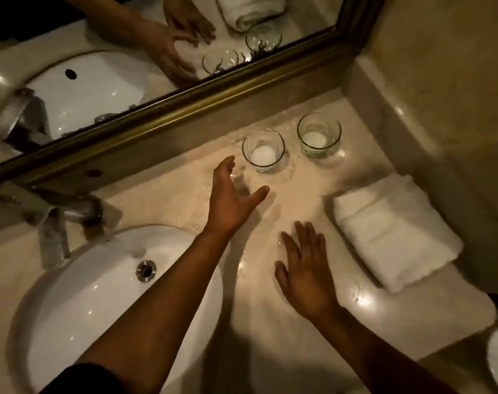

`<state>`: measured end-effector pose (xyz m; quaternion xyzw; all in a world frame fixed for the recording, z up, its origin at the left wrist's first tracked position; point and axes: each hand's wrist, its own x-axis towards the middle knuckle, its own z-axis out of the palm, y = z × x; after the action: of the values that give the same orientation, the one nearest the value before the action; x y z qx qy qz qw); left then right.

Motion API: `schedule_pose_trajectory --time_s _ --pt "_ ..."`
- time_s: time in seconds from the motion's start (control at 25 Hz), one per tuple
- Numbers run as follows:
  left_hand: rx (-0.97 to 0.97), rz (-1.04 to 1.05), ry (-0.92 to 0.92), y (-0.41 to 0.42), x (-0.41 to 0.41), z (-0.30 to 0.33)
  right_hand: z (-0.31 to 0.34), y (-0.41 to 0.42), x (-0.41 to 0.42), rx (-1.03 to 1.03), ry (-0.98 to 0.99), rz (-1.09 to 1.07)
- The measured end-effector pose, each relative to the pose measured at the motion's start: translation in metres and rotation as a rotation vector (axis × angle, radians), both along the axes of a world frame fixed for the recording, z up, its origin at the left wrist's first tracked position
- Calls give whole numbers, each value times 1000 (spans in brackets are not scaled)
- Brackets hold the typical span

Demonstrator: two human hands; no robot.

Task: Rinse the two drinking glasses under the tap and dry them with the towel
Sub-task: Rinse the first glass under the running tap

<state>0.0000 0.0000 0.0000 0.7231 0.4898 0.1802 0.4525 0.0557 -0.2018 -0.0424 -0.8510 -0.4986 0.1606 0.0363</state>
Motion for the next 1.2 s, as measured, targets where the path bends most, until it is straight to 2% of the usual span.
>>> schedule_pose_trajectory --time_s 0.28,0.52,0.72,0.88,1.04,1.2 --pt "18 28 -67 21 46 -18 -12 3 0 -29 -29 3" --pt "19 50 -134 30 55 -36 -14 3 0 35 -16 -5" --pt "28 123 -189 31 56 -36 -16 3 0 13 -35 -9" --pt "17 163 -200 19 27 -26 -18 5 -3 17 -61 -21" --pt "54 214 -184 -3 -38 -11 -11 17 -15 82 10 -92" --pt "30 304 -166 -14 -114 -6 4 49 -37 108 51 -11"
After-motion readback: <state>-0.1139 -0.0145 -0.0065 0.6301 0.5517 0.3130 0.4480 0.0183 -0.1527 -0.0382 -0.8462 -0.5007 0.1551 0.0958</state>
